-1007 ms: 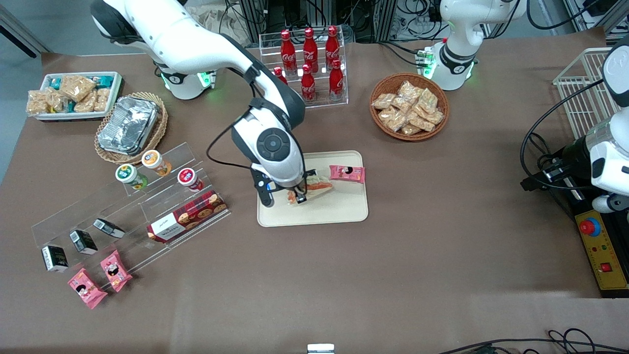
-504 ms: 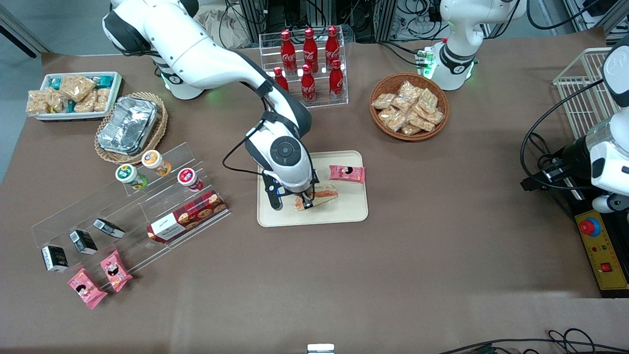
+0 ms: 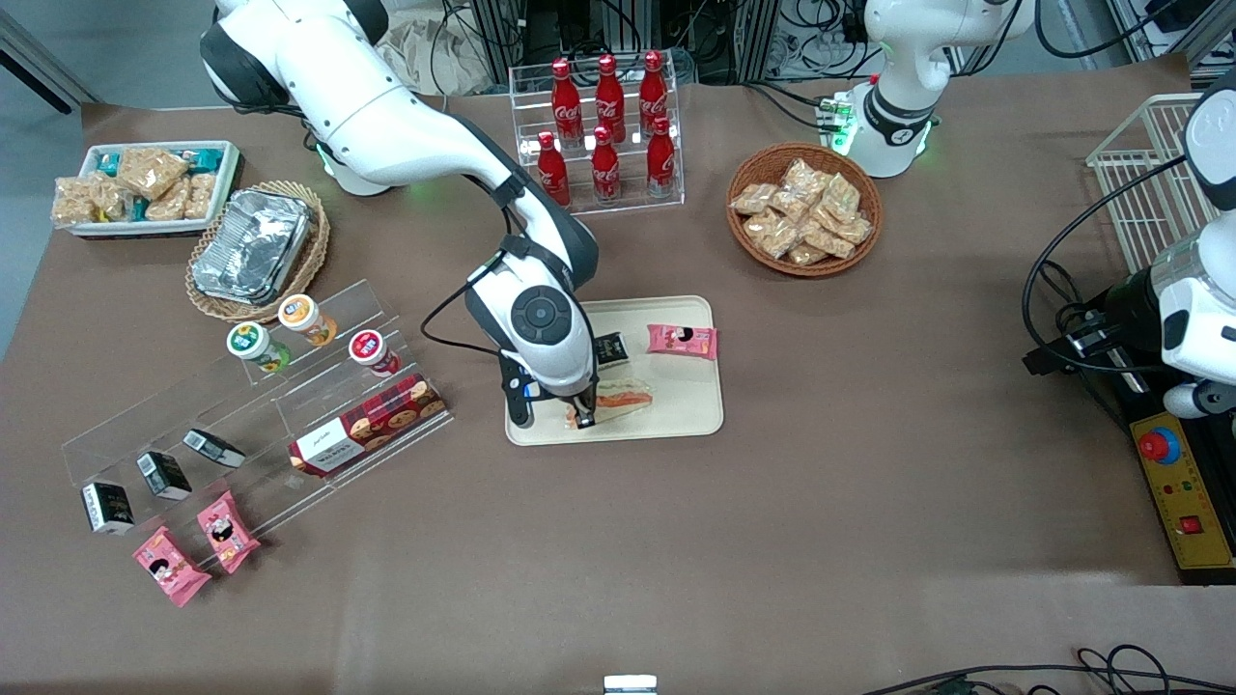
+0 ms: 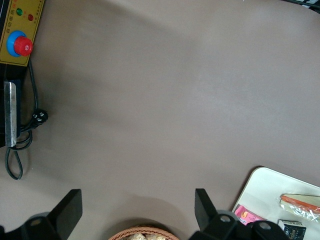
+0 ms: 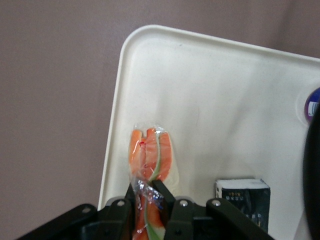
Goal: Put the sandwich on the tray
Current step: 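Lower the sandwich onto the tray beside the black box and open the right gripper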
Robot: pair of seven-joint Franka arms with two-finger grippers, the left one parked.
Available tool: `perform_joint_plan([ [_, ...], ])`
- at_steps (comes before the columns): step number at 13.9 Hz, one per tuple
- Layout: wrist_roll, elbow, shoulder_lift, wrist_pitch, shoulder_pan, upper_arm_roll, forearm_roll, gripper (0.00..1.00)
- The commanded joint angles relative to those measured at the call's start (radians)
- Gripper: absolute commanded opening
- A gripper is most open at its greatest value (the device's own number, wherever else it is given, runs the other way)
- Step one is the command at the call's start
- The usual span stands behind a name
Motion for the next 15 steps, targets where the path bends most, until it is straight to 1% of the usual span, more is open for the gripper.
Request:
perform_joint_plan([
  [1, 0.023, 0.015, 0.011, 0.011, -0.022, 0.000, 0.009, 0.10],
  [2, 0.018, 0.015, 0.011, 0.020, -0.022, 0.000, 0.011, 0.70],
  [3, 0.012, 0.015, 0.011, 0.023, -0.019, 0.000, 0.002, 0.98],
  [6, 0.009, 0.015, -0.010, 0.023, -0.022, 0.000, -0.015, 0.98],
  [10, -0.028, 0.010, -0.073, 0.004, -0.053, 0.009, 0.002, 0.98],
  [13, -0.078, 0.009, -0.119, -0.062, -0.070, 0.012, 0.012, 0.98],
  [15, -0.161, 0.009, -0.153, -0.120, -0.074, 0.011, 0.041, 0.98],
])
